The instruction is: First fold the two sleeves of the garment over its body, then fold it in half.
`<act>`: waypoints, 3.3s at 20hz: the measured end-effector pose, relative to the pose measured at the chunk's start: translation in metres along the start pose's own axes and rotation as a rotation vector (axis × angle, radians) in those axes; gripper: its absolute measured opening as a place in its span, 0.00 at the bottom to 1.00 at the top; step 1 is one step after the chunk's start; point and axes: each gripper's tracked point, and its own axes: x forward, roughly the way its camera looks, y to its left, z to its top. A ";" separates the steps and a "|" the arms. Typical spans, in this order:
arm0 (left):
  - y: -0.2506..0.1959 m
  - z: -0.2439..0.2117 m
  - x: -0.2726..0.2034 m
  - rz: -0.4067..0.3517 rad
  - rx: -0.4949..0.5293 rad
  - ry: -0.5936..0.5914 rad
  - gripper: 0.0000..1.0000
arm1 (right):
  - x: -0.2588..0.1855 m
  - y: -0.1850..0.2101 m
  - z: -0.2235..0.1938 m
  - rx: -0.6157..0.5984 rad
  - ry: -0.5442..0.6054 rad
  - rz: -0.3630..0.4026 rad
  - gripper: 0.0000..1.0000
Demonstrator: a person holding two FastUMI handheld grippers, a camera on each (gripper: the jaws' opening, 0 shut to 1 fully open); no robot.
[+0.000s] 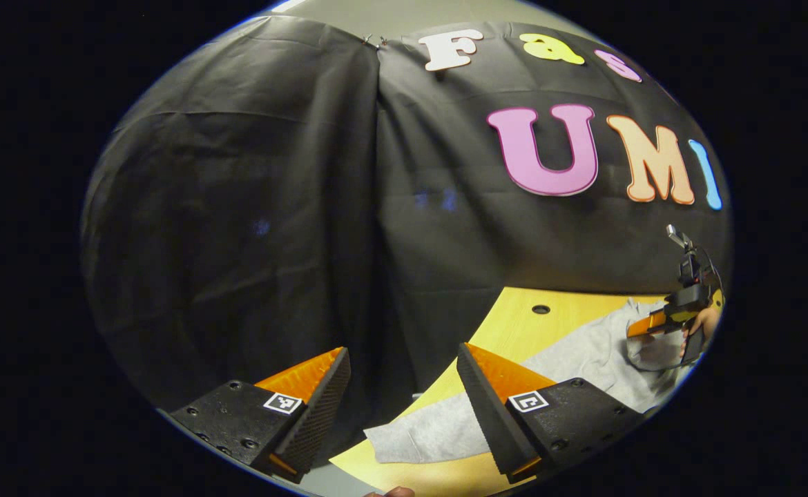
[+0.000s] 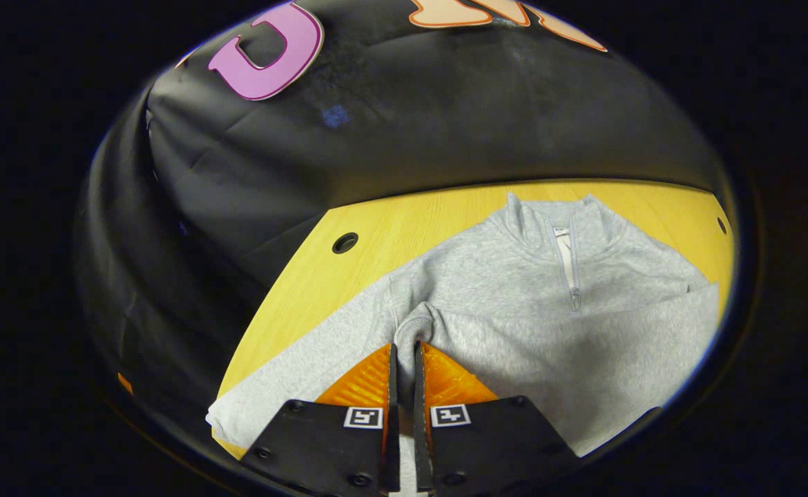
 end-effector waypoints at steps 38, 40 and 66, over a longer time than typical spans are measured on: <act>-0.184 -0.053 0.064 -0.330 -0.059 0.345 0.00 | -0.225 -0.122 0.037 -0.209 -0.371 -0.143 0.95; -0.214 -0.027 0.069 -0.375 -0.041 0.293 0.02 | -0.237 -0.139 0.032 -0.205 -0.373 -0.163 0.98; -0.673 -0.030 -0.082 -0.946 0.270 0.299 0.00 | -0.347 -0.316 -0.050 -0.065 -0.336 -0.295 0.95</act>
